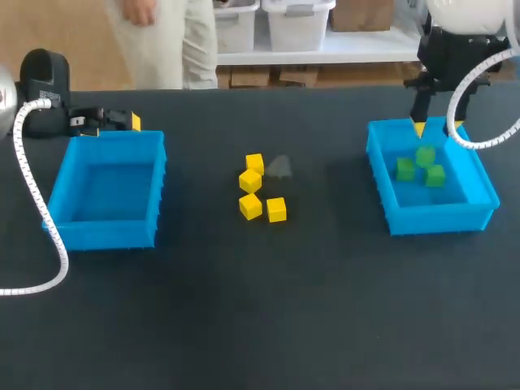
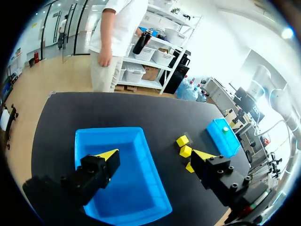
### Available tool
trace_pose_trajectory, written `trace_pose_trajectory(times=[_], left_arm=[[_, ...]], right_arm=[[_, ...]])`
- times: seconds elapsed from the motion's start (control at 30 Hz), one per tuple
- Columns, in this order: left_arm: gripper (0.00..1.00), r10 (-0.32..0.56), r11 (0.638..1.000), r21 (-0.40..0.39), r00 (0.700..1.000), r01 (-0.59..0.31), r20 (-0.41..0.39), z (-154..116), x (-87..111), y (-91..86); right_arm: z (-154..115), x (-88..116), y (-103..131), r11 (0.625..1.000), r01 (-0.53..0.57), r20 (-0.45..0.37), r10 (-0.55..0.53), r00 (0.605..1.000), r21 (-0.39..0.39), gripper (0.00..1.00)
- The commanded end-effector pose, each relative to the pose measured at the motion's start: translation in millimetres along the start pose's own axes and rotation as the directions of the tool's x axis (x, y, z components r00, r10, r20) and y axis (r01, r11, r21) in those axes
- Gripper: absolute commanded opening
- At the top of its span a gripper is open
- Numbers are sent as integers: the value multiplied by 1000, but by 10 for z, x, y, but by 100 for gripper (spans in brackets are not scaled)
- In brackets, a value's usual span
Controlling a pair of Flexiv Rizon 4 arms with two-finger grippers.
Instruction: Put the green cubes in the right bin and the yellow cubes in the left bin.
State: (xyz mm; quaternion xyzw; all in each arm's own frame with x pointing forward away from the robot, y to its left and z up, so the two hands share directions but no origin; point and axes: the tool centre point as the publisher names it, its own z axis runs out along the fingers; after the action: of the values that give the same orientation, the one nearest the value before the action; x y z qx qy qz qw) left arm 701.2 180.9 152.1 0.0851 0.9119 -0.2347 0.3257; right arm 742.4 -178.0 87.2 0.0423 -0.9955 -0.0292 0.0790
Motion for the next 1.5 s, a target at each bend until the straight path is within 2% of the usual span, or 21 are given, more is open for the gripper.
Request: trace_pose_trajectory(times=[0.03, 1.5], left_arm=[[100, 2, 1000, 9, 1000, -2, 5, 0, 10, 21], [100, 2, 1000, 9, 1000, -2, 5, 0, 10, 21]], right_arm=[[10, 63, 1, 1000, -2, 443, 2, 897, 0, 100], [28, 56, 54, 1000, 17, 439, -8, 898, -15, 100]])
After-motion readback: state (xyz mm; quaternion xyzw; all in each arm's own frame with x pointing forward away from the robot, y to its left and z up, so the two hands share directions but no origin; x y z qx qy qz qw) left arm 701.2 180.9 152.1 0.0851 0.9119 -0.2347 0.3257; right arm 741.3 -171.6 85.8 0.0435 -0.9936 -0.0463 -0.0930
